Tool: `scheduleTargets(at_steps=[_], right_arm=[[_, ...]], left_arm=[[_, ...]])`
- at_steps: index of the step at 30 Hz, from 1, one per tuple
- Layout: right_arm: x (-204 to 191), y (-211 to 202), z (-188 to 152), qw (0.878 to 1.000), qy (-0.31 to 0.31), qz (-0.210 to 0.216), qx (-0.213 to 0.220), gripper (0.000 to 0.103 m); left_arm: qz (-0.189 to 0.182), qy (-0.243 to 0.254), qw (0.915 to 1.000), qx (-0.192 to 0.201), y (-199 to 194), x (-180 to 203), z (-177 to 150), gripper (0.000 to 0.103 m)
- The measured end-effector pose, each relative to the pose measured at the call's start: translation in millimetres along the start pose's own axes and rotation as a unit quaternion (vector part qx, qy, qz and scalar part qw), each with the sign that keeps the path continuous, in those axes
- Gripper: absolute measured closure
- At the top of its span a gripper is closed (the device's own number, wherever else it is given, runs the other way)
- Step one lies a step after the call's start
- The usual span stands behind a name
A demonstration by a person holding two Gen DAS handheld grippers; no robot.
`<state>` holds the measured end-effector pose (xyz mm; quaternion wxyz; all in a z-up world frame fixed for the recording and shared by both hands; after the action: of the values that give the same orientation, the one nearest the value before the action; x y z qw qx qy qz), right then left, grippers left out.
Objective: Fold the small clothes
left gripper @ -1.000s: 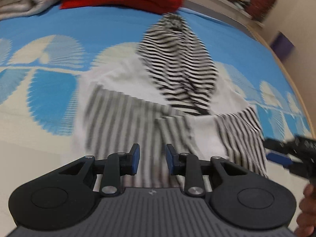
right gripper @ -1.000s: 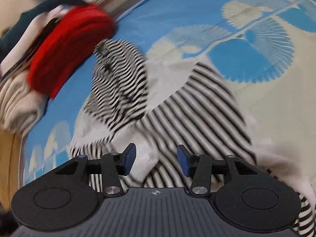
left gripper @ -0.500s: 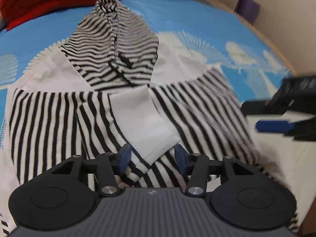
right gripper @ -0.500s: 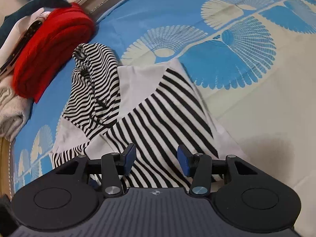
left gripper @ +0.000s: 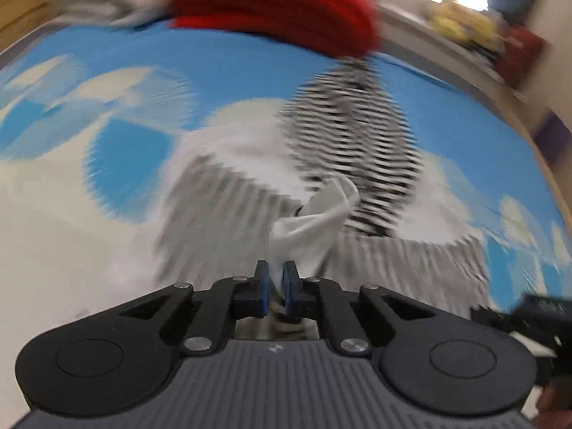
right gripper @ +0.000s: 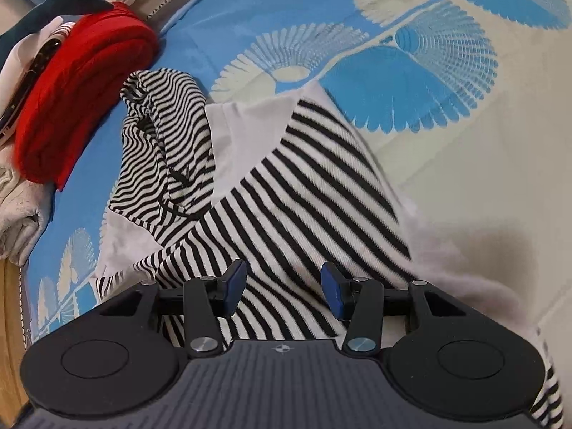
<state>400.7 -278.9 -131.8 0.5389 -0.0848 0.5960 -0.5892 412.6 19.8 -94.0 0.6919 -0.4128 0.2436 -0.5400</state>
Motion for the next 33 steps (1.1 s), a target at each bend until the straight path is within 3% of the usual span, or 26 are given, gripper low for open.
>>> scheduleTargets(at_steps=[3,6,8,10,19,20,21,22,26,28,29,32,33], right_arm=[[0,5,-5,1.0,0.013,-0.003,-0.005,0.054],[0,6,-9,1.0,0.02,-0.009,-0.004,0.054],[-1,6,-9,1.0,0.022,-0.009,-0.003,0.054],[-4,5,-9,1.0,0.019,-0.009,0.001,0.054],[-10,14,-16,1.0,0.008,-0.008,-0.015,0.054],[-11,16,-17,1.0,0.008,-0.008,-0.016,0.054],[-13,17,-17,1.0,0.007,-0.008,-0.018,0.054],[-13,18,-18,1.0,0.006,-0.008,-0.019,0.054],[-17,20,-18,1.0,-0.003,-0.014,-0.016,0.054],[-16,21,-17,1.0,0.0,-0.016,-0.014,0.054],[-15,22,-17,1.0,0.001,-0.018,-0.014,0.054],[-8,24,-16,0.999,0.008,-0.03,-0.014,0.054],[-4,25,-16,0.999,0.01,-0.04,-0.014,0.054]], left_arm=[[0.027,-0.065,0.997,-0.033,13,-40,5,0.09],[0.024,-0.097,0.9941,-0.043,22,-68,17,0.083],[0.001,-0.11,0.9921,-0.06,29,-80,23,0.075],[-0.028,-0.128,0.988,-0.081,37,-87,26,0.073],[-0.058,-0.111,0.9799,-0.155,78,-95,6,0.073],[-0.054,-0.102,0.9811,-0.156,78,-92,6,0.074],[-0.048,-0.092,0.9828,-0.153,76,-90,6,0.081],[-0.04,-0.079,0.9858,-0.143,72,-87,8,0.102],[-0.017,-0.033,0.9989,-0.03,28,-80,34,0.103],[-0.015,-0.033,0.9993,-0.009,18,-81,39,0.103],[-0.012,-0.036,0.9991,-0.017,21,-82,39,0.102],[0.006,-0.063,0.9923,-0.106,50,-92,25,0.102],[0.018,-0.071,0.9918,-0.105,51,-95,23,0.101]])
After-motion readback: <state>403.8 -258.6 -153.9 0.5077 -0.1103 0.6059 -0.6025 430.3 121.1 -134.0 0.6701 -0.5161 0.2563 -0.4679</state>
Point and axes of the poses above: each gripper's, at about its wrist camera, not at the fingertips, and y roughly the way its jaws point, x to its right, z to its top, the point moved 3 cm from there along y, roughly the way its jaws point, and after that the axes turned 4 degrees about z, right-handed, at the moved point
